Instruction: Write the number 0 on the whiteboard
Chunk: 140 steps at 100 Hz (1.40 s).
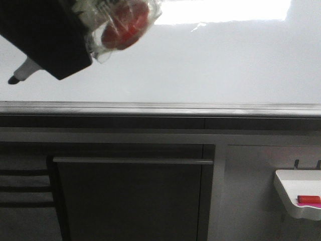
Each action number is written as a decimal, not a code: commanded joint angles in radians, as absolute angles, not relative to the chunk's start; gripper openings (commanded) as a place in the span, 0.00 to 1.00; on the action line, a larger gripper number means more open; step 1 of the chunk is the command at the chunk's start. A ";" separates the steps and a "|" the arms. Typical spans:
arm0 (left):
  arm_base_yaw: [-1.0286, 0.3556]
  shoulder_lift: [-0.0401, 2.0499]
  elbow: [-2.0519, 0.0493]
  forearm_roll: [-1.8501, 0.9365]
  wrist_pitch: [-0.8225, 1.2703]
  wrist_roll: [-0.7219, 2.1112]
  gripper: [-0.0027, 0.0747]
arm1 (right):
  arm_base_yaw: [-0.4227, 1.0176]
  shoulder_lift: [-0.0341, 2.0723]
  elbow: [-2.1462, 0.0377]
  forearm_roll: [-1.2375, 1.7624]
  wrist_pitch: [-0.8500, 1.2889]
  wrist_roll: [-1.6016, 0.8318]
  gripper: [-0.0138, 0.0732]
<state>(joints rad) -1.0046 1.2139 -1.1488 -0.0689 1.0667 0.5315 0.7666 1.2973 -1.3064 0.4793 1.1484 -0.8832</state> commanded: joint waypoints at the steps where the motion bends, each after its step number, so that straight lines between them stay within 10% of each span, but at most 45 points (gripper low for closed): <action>1: -1.011 1.191 -1.180 -0.081 0.996 0.544 0.30 | 0.767 1.278 -1.340 0.514 1.140 -0.901 0.16; 21: -1.007 1.186 -1.180 -0.077 0.980 0.528 0.60 | 0.767 1.263 -1.340 0.503 1.140 -0.901 0.16; 73: -0.781 0.843 -1.140 -0.081 0.873 0.344 0.59 | 0.461 1.056 -1.320 0.485 1.197 -0.770 0.16; 140: -0.496 0.569 -0.787 -0.062 0.643 0.075 0.45 | 0.258 0.939 -0.862 0.746 0.599 -0.487 0.16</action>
<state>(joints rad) -0.5019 0.5687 -0.7636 -0.0494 0.7421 0.0870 0.2655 0.9174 -0.8182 0.6832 0.6927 -0.4891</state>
